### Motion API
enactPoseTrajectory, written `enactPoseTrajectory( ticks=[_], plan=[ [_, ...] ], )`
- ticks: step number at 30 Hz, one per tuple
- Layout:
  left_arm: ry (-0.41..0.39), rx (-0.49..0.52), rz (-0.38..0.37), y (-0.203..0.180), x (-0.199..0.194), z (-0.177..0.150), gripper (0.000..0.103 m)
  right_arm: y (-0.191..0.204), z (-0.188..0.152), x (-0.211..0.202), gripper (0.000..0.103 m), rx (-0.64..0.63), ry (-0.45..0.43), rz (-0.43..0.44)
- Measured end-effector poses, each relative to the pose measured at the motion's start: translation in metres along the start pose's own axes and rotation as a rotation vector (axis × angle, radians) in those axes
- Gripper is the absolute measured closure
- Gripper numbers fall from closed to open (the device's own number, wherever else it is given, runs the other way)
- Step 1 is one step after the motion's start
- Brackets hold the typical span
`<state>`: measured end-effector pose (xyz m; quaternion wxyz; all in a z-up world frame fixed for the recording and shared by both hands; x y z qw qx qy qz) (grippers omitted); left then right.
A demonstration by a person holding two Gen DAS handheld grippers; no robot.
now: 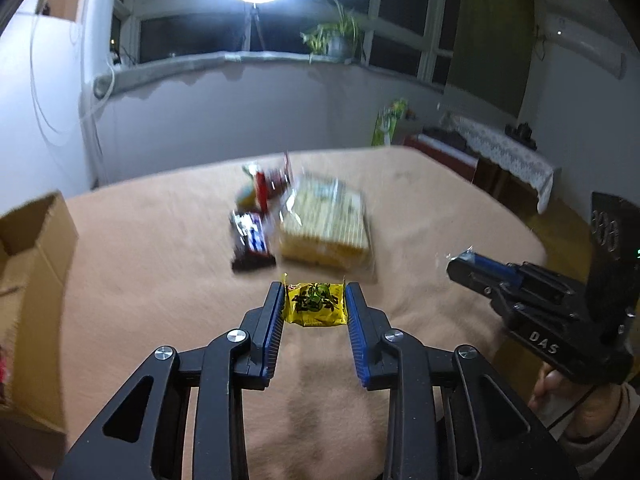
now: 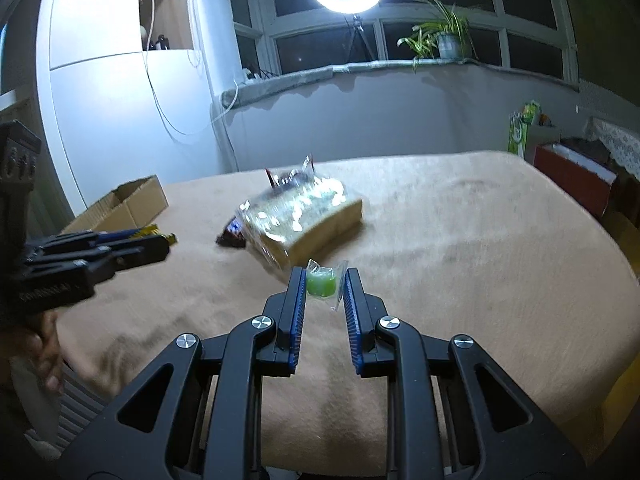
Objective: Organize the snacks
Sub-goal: 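Carry the yellow packet with the left gripper while the right gripper carries the green candy to the box, then open both grippers over the box to release the candies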
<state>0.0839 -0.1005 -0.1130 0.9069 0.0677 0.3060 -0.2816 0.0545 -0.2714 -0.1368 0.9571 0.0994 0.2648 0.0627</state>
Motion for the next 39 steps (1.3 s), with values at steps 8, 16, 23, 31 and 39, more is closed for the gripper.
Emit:
enactPoseTrajectory(
  ticks=[8,16,23,31,39],
  plan=[
    [-0.088,-0.043,0.064,0.034,-0.048,0.013,0.075,0.043,0.025,-0.002,0.083,-0.063,-0.029,0.043],
    [-0.141,-0.119,0.153,0.085,-0.089,-0.004,0.075,0.108,0.038,0.008,0.083,-0.152,-0.035,0.107],
    [-0.184,-0.201,0.238,0.139,-0.123,-0.022,0.075,0.175,0.036,0.025,0.083,-0.244,-0.004,0.187],
    [-0.174,-0.293,0.335,0.203,-0.143,-0.053,0.075,0.276,0.032,0.065,0.083,-0.353,0.053,0.347],
    [-0.130,-0.356,0.342,0.239,-0.130,-0.073,0.064,0.356,0.033,0.123,0.074,-0.469,0.120,0.450]
  ],
)
Point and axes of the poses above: each gripper's, at about its wrist camera, not at the fingertips, and x roughly the way its jaws point, y to its left, z to its top, the point moved 5 cm from there along x, roughly the way its jaws point, and after that the axes turned 5 degrees about x, right-handed, at the moved point
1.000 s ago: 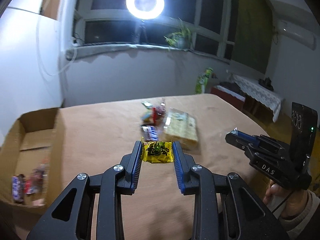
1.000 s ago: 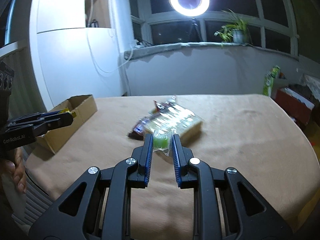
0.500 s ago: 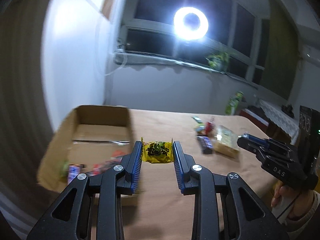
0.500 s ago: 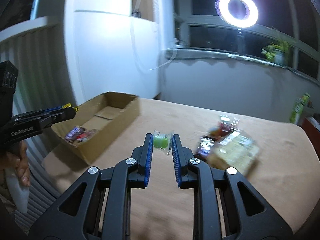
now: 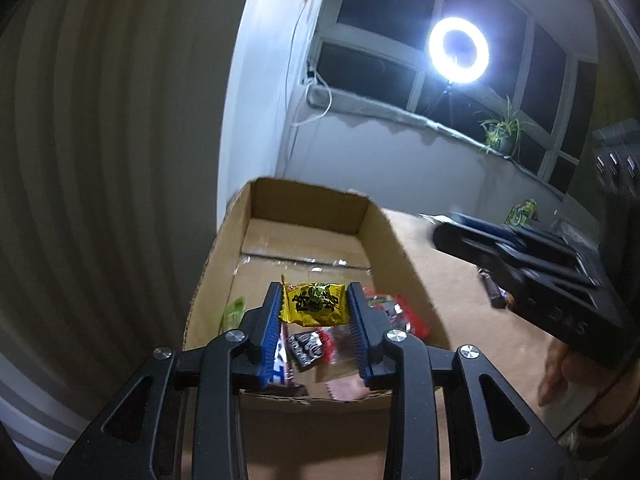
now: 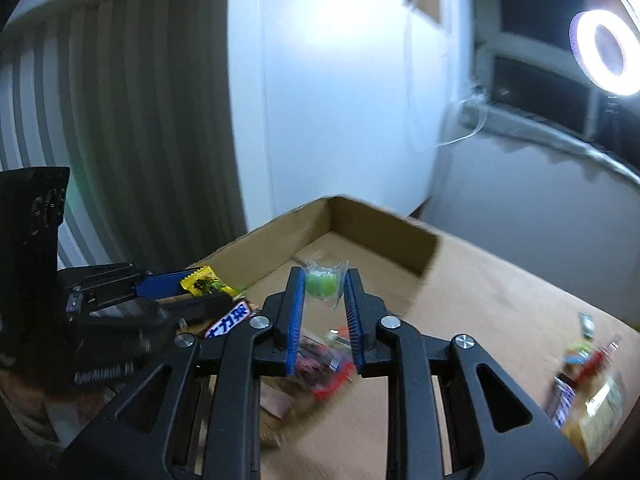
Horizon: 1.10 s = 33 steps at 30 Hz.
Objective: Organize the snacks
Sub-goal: 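Open both grippers over the box to release the candies, then move both grippers back toward the remaining snacks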
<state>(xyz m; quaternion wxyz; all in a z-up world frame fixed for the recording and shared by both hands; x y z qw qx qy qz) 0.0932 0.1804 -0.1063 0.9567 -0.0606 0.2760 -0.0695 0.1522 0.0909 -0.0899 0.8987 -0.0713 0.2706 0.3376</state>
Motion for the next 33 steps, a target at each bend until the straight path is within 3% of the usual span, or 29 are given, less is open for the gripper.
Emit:
enactPoseTrajectory(
  ticks=[1,2,3,4,11,15,18,26,29,33],
  plan=[
    [0.004,-0.011,0.010,0.003,0.002,-0.002,0.059,0.001,0.000,0.004,0.062,-0.010,-0.002,-0.008],
    [0.005,-0.022,0.013,0.005,0.002,-0.004,0.046,0.001,0.000,0.005,0.053,-0.010,-0.015,-0.014],
    [0.004,-0.032,0.013,0.007,0.001,-0.005,0.040,-0.001,-0.002,0.004,0.035,-0.003,-0.024,-0.014],
    [0.001,-0.041,0.015,0.008,0.000,-0.006,0.040,-0.004,-0.004,0.001,0.030,0.010,-0.034,-0.016],
    [-0.014,-0.055,0.005,0.004,-0.006,-0.003,0.040,-0.037,-0.028,-0.021,0.030,0.104,-0.044,-0.074],
    [-0.031,-0.075,0.002,0.000,-0.008,0.003,0.032,-0.058,-0.041,-0.032,0.030,0.145,-0.036,-0.105],
    [-0.038,-0.079,0.001,-0.007,-0.010,0.008,0.032,-0.079,-0.050,-0.041,0.030,0.187,-0.034,-0.135],
    [-0.047,-0.024,-0.021,-0.045,-0.011,0.022,0.031,-0.149,-0.076,-0.057,0.030,0.300,0.004,-0.231],
    [-0.043,0.020,-0.047,-0.069,-0.005,0.027,0.025,-0.176,-0.089,-0.057,0.030,0.362,0.037,-0.238],
    [-0.030,0.067,-0.092,-0.099,0.004,0.030,0.025,-0.197,-0.105,-0.049,0.030,0.407,0.088,-0.238]
  ],
)
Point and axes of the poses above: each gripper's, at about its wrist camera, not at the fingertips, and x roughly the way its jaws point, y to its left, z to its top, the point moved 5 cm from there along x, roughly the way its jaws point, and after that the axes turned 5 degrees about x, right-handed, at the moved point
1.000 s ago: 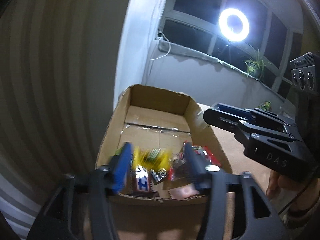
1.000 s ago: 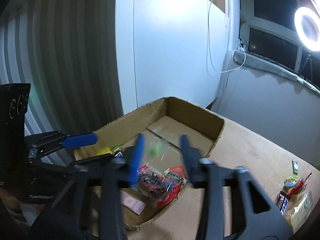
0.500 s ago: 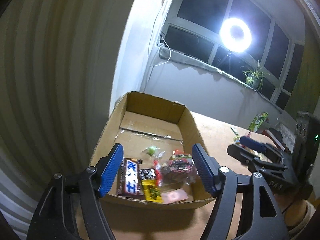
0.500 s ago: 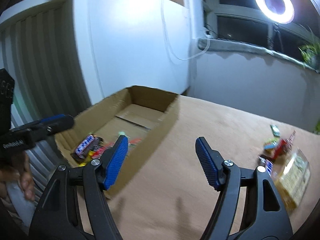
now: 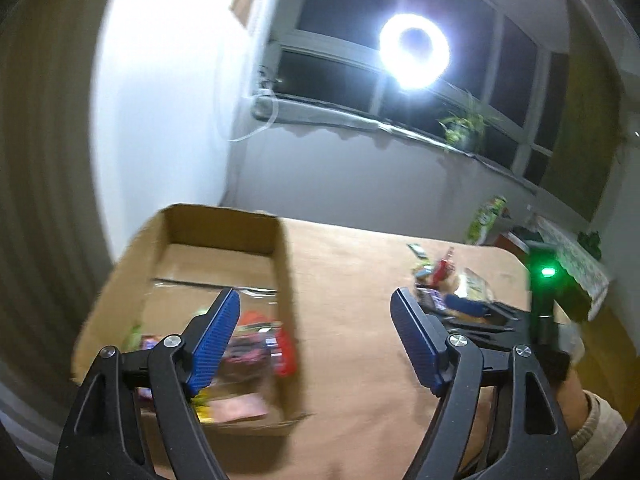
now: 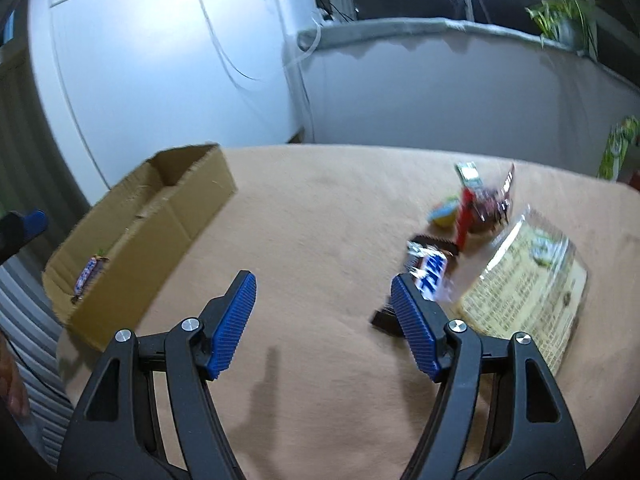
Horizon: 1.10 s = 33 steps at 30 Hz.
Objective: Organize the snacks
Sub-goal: 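Move both grippers back toward the remaining snacks, then grasp the red-wrapped candy bag with the left gripper while the right gripper grasps the chocolate bar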
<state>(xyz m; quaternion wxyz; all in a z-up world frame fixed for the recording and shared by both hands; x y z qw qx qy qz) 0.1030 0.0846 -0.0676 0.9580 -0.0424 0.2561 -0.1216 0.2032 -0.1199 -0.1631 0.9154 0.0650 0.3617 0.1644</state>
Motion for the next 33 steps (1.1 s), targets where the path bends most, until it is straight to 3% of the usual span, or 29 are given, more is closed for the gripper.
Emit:
enactPoseTrajectory(
  ticks=[11,17,18,19,20,29,33],
  plan=[
    [0.079,0.062,-0.127,-0.059,0.035,-0.010,0.024,-0.068,-0.006,0.004,0.030,0.116,0.063,-0.078],
    [0.109,0.062,-0.165,-0.071,0.048,-0.016,0.024,-0.046,0.000,0.023,0.031,0.028,0.123,-0.060],
    [0.111,0.061,-0.168,-0.072,0.049,-0.016,0.024,-0.046,0.001,0.026,0.043,0.026,0.133,-0.067],
    [0.116,0.057,-0.173,-0.073,0.051,-0.016,0.024,-0.047,0.001,0.026,0.062,0.026,0.139,-0.065],
    [0.121,0.055,-0.174,-0.074,0.053,-0.016,0.024,-0.049,0.001,0.026,0.067,0.035,0.145,-0.067],
    [0.165,0.016,-0.190,-0.087,0.097,-0.010,0.024,-0.070,-0.018,-0.004,0.071,0.062,0.132,-0.038],
    [0.175,0.054,-0.187,-0.105,0.132,-0.003,0.024,-0.086,-0.030,-0.026,0.071,0.087,0.110,-0.034]
  ],
)
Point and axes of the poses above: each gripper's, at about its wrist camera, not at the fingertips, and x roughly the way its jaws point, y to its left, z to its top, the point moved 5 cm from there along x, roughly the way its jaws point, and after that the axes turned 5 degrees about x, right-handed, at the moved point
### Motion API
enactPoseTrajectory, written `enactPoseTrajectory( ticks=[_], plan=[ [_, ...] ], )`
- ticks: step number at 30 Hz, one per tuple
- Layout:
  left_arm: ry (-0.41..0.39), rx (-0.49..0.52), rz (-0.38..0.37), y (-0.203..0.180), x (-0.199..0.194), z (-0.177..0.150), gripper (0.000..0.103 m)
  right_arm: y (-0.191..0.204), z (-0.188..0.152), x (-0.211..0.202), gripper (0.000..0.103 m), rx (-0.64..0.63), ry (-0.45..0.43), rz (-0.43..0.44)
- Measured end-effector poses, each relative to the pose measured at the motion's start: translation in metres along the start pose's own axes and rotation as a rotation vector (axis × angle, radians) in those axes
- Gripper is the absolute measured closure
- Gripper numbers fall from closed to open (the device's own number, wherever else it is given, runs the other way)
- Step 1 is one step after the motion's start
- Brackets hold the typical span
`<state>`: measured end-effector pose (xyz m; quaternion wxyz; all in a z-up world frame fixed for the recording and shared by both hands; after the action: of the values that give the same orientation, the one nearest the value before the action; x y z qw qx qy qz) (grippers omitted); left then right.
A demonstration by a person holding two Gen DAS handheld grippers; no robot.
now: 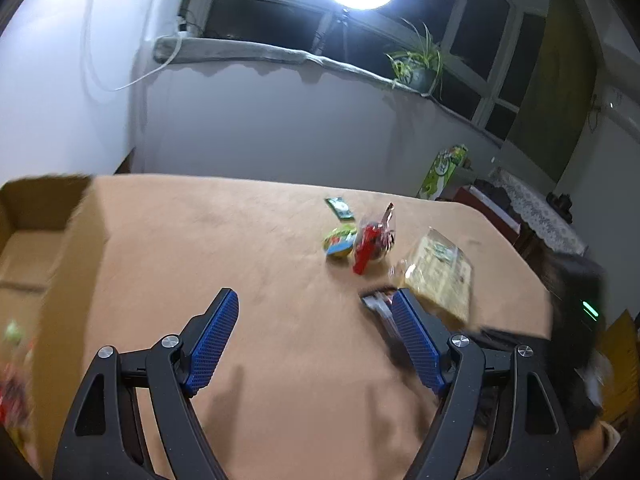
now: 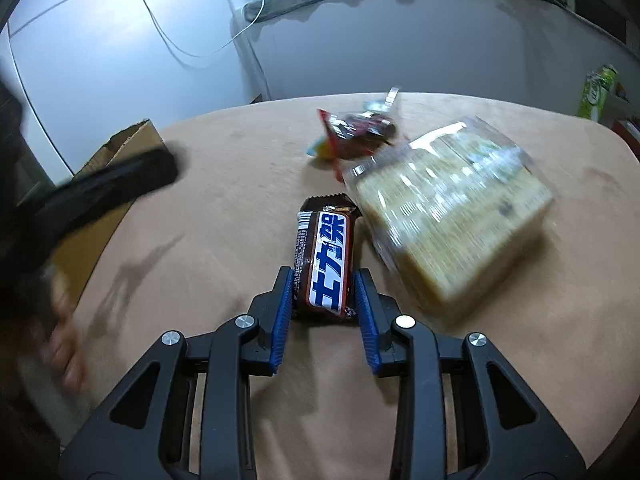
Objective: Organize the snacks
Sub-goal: 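Grasp the red-wrapped candy bag with the left gripper while the right gripper grasps the chocolate bar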
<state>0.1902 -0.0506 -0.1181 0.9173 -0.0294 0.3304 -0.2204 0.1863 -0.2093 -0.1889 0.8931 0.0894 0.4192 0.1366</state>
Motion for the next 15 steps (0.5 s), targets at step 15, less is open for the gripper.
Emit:
enactPoseTrajectory(
  ticks=[15],
  plan=[
    [0.063,0.190,-0.123,-0.055,0.090,0.038,0.036,-0.006,-0.014,-0.019,0.072,-0.020,-0.058,0.025]
  ],
)
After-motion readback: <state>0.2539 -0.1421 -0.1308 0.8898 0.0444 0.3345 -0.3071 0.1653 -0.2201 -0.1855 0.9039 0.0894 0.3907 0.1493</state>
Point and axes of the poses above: each gripper's, at about its wrist camera, not at the fingertips, and x roughly the way its jaws point, y to its left, z to its top, the point moved 5 cm from there along x, roughly the way its jaws point, and after that the axes turned 5 degrees about x, right-handed, at the moved point
